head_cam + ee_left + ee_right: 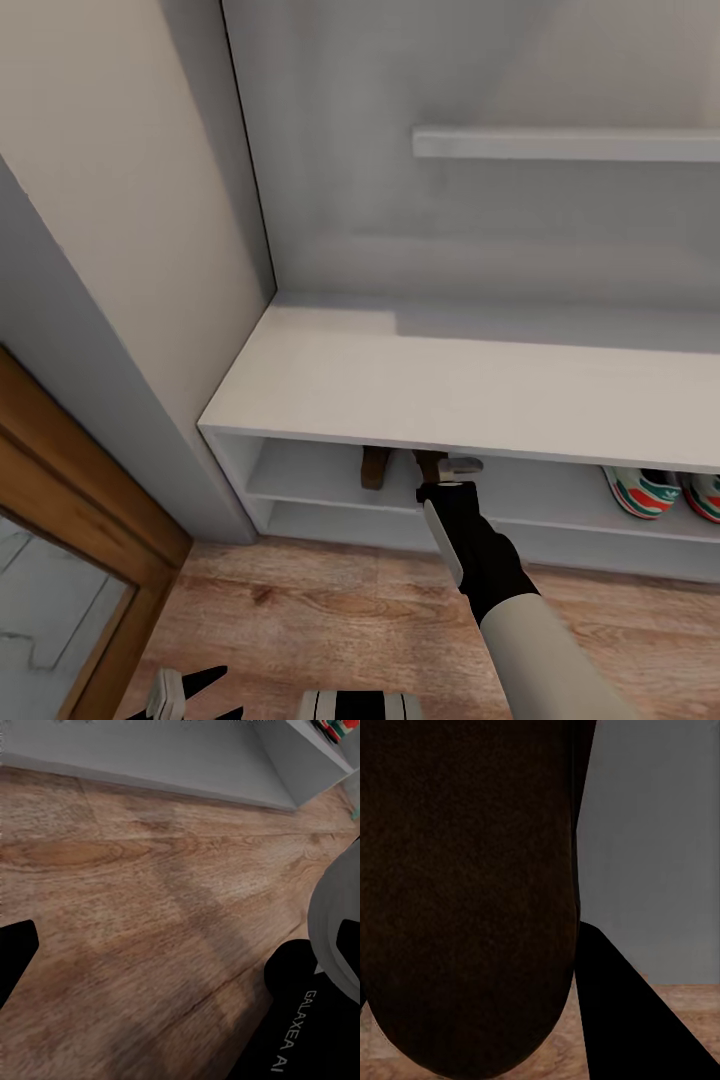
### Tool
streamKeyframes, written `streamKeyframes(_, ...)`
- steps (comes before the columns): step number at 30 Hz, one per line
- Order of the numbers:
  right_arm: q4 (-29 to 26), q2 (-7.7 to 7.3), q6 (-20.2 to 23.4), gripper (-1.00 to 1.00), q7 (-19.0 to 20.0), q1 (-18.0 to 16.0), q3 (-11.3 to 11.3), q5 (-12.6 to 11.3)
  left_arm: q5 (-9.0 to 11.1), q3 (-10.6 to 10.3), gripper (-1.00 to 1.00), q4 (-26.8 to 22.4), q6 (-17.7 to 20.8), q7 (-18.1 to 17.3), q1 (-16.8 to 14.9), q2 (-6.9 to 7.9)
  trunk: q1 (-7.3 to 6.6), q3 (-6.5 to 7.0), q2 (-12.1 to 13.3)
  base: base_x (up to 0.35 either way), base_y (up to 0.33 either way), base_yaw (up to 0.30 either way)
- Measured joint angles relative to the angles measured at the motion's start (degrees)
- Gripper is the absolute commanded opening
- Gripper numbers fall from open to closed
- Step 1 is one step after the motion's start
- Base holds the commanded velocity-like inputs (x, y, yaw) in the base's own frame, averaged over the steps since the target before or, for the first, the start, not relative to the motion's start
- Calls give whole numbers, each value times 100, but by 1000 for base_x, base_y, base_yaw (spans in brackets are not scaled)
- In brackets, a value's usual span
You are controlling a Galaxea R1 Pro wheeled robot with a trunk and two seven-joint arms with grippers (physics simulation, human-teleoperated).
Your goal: Pick up the two gym shoes and the two sandals from the corridor floor and place them onto the hallstand (shoe rack) in the corridor, making sure they are on the rack and not on the floor. Arrange them so the two gym shoes are next to each other and the two sandals are next to each other.
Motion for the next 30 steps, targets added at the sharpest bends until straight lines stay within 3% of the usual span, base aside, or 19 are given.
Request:
streamKeyframes(26, -4, 0, -1, -100, 5, 0, 0, 0, 13, 0, 100, -1, -8, -10, 0, 0, 2, 0, 0, 48, 0, 0)
streamKeyframes(27, -6, 0, 0, 100, 5, 0, 0, 1, 14, 0, 100, -1, -8, -9, 0, 0, 2, 0, 0, 0, 0, 0)
streamKeyframes(30, -10, 0, -4, 100, -11, 0, 0, -17, 18, 0, 100, -1, -4, -9, 0, 0, 2, 0, 0, 0, 0, 0)
